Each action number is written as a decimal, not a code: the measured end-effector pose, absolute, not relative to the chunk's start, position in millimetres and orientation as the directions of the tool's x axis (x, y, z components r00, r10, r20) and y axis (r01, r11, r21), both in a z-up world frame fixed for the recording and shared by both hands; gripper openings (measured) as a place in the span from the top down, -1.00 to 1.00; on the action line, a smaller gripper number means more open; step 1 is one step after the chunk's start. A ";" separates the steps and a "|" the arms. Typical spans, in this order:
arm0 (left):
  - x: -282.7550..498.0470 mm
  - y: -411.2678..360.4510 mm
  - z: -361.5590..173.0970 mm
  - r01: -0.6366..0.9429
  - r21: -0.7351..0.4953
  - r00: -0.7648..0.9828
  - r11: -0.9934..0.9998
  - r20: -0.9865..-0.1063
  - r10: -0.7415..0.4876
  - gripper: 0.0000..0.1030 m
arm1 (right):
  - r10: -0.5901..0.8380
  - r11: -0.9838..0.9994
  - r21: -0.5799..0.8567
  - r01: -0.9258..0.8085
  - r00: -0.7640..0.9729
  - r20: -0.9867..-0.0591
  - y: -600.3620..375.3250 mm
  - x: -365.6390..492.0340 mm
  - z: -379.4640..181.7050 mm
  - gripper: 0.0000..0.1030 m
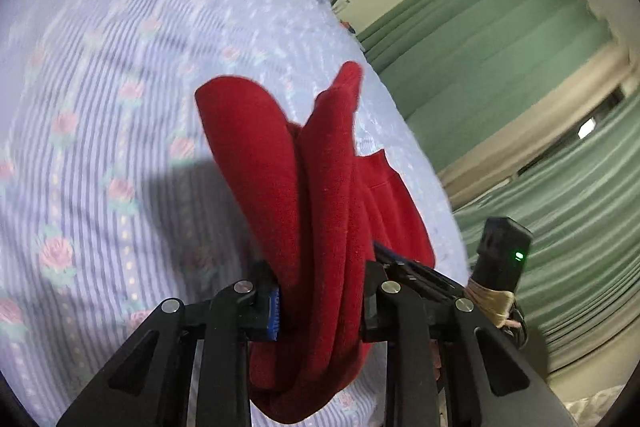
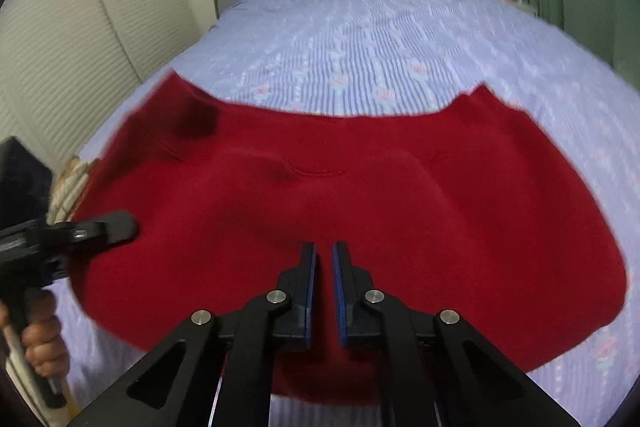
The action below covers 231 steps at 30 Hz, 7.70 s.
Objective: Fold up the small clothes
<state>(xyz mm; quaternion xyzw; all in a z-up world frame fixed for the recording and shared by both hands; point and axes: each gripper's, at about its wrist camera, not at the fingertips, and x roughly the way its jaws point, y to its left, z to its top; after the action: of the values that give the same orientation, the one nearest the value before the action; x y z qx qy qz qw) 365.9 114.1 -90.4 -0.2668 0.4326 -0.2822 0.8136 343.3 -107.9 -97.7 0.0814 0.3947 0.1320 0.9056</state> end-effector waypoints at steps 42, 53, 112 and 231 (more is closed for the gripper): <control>387.5 -64.7 -11.3 0.141 -0.362 0.502 0.922 -0.776 -0.381 0.45 | 0.513 0.826 0.544 -0.148 0.598 -0.616 -229.7 313.0 -106.1 0.94; 413.0 -154.1 -34.9 0.104 -0.356 0.494 0.929 -0.792 -0.359 0.45 | 0.402 0.867 0.490 -0.088 0.705 -0.584 -316.7 332.6 -83.1 0.94; 330.0 -73.7 -133.1 0.363 -0.161 0.628 0.918 -0.686 -0.369 -0.59 | 0.243 0.963 0.241 -0.120 0.771 -0.589 -241.6 307.4 -27.6 -0.12; 337.0 -71.9 -157.3 0.095 -0.423 0.615 0.901 -0.687 -0.387 0.09 | 0.148 0.988 0.118 -0.097 0.800 -0.581 -280.4 320.4 -109.5 0.62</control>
<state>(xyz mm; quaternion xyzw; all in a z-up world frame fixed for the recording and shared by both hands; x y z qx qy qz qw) 337.1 -71.9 -157.3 -0.1755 0.4171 -0.1368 0.8812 320.4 -280.4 -109.5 0.0410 0.3091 0.0648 0.9479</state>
